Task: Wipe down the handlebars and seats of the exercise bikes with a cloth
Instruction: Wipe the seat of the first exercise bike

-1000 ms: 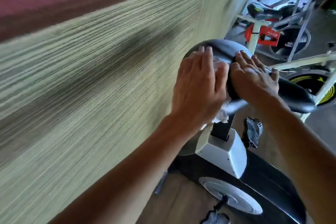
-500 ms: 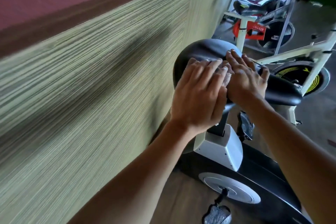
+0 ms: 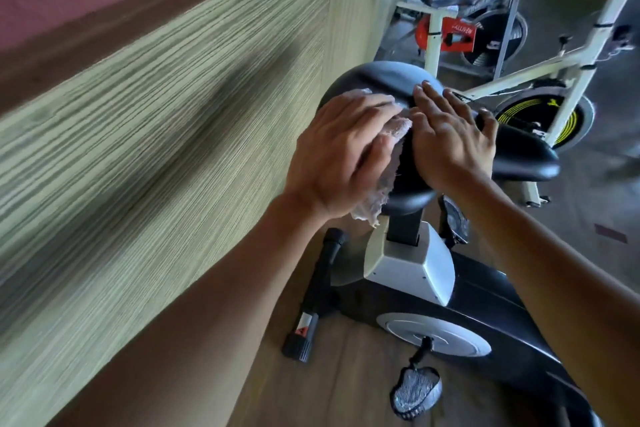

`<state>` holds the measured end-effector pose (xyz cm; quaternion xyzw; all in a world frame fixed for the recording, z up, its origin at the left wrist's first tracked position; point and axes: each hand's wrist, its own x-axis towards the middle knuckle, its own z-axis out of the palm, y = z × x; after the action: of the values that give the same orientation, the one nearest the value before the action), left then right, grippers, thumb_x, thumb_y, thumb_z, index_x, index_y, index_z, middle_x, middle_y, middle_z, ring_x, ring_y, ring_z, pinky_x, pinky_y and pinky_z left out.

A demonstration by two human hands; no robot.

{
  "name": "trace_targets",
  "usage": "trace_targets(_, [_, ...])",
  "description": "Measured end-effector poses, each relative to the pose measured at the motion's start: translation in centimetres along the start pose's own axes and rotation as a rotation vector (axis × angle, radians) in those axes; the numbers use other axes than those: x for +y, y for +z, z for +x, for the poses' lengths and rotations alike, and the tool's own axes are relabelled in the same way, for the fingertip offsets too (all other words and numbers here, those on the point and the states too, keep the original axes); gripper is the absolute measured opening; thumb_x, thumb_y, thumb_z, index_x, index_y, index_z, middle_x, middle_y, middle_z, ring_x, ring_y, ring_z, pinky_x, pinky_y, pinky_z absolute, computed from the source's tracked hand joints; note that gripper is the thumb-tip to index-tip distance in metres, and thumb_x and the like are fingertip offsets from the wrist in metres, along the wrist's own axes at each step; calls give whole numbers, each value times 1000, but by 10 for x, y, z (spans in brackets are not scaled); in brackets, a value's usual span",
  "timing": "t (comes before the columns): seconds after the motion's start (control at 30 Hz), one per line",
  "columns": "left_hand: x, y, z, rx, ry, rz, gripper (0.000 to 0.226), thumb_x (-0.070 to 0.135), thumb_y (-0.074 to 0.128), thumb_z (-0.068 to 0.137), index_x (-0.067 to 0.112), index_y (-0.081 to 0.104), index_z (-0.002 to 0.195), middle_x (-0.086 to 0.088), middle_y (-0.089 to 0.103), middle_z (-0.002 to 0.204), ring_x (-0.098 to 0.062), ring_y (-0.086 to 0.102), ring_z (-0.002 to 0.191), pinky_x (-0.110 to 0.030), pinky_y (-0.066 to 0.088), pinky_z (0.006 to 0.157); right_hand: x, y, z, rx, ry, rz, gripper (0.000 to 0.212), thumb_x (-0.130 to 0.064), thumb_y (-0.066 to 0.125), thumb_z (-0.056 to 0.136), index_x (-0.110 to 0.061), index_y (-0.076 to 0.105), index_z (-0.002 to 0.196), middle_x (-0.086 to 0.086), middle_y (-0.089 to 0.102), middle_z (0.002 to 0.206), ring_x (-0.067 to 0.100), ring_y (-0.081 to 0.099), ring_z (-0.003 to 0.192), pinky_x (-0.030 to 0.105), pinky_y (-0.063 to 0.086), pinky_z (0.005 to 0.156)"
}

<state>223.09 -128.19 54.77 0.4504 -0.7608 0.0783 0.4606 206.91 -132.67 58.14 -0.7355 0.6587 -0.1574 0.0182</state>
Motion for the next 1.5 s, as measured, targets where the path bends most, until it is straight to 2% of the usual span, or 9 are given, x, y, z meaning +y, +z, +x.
trace_targets(0.2, [-32, -3, 18, -69, 28, -143, 33, 16, 51, 101, 6, 69, 127, -5, 68, 130, -24, 58, 126, -40, 43, 109, -3, 3, -1, 23, 54, 47, 55, -47, 23, 103, -42, 31, 157, -25, 21, 164, 3, 14, 154, 36, 1, 123])
trace_targets(0.37, [-58, 4, 59, -307, -115, -225, 48, 39, 39, 99, 16, 70, 128, 4, 68, 133, -15, 57, 127, -39, 43, 108, -8, 4, -4, 74, 100, 105, 69, -53, 6, 93, -44, 36, 154, -27, 26, 163, 2, 17, 153, 30, 4, 121])
trace_targets(0.47, [-67, 13, 81, -490, -148, -185, 54, 45, 33, 99, 22, 63, 138, 7, 59, 146, -13, 48, 136, -36, 37, 114, -10, 4, -6, 110, 112, 150, 79, -58, -2, 88, -43, 40, 153, -28, 29, 161, 1, 19, 152, 33, 7, 123])
trace_targets(0.6, [-78, 25, 102, -577, -155, -131, 50, 44, 35, 106, 22, 55, 146, 6, 49, 154, -15, 41, 141, -34, 31, 118, -12, 3, -6, 118, 135, 163, 81, -59, -3, 86, -43, 39, 153, -28, 30, 160, 0, 20, 152, 37, 9, 124])
trace_targets(0.8, [-75, 54, 140, -700, -154, 40, 46, 37, 29, 109, 17, 56, 141, -6, 51, 149, -26, 43, 138, -38, 33, 114, -11, 7, -4, 176, 169, 171, 79, -57, 5, 89, -33, 30, 159, -15, 28, 165, 6, 23, 150, 29, 12, 122])
trace_targets(1.03, [-53, 48, 124, -617, -71, 14, 42, 38, 33, 106, 26, 64, 132, 7, 57, 144, -18, 46, 134, -34, 35, 109, -7, 11, -8, 261, 209, 267, 67, -45, 20, 95, -27, 31, 158, -7, 33, 164, 11, 27, 146, 26, 13, 117])
trace_targets(1.13, [-39, 37, 113, -579, -77, -6, 40, 39, 35, 106, 28, 64, 131, 10, 57, 144, -15, 45, 135, -35, 35, 108, -8, 12, -10, 277, 222, 282, 72, -51, 13, 94, -24, 30, 159, -6, 32, 164, 11, 26, 147, 28, 13, 119])
trace_targets(1.23, [-30, 28, 100, -550, -49, -23, 40, 41, 38, 107, 27, 64, 133, 8, 58, 145, -16, 44, 139, -34, 32, 114, -8, 12, -9, 284, 228, 287, 84, -57, 4, 87, -22, 32, 158, -4, 35, 163, 13, 27, 148, 31, 14, 120])
trace_targets(1.5, [-13, 12, 66, -438, -73, -12, 41, 41, 42, 105, 25, 65, 135, 9, 59, 145, -13, 45, 139, -29, 27, 117, -9, 12, -13, 305, 213, 326, 89, -57, -4, 85, -22, 42, 152, -4, 43, 158, 15, 33, 145, 31, 16, 120])
